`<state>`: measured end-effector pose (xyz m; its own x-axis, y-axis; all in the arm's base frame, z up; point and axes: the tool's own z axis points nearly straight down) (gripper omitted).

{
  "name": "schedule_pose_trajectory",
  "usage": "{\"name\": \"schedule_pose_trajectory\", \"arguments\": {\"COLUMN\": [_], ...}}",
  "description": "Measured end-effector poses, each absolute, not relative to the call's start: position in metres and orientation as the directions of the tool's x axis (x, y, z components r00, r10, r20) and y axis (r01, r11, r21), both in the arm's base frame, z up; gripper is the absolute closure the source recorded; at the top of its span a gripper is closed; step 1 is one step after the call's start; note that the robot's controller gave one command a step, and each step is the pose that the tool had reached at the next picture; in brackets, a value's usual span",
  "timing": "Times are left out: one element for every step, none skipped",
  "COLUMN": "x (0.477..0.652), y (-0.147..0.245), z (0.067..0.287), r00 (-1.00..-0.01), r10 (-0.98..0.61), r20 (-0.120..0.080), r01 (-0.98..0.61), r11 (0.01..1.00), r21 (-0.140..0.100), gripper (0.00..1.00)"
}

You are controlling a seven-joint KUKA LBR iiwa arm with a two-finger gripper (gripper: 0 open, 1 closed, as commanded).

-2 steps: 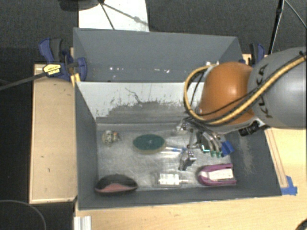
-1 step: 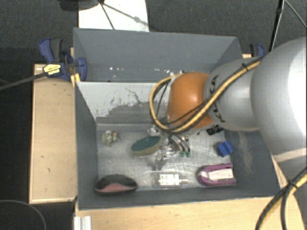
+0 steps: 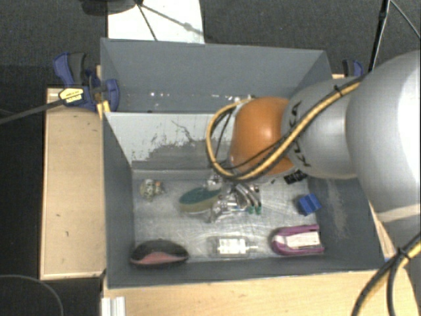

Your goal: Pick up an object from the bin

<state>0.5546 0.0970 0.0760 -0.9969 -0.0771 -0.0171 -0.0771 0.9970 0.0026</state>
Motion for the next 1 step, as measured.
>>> {"name": "schedule_pose_trajectory", "arguments": {"x": [0.5524], "y": [0.0828], "z": [0.2215], "r00": [-0.999], "r10": [-0.047], "r20": [-0.011], "r01": [-0.047], "r11": [0.999], "r21": [0.001], "gripper": [1.00]}}
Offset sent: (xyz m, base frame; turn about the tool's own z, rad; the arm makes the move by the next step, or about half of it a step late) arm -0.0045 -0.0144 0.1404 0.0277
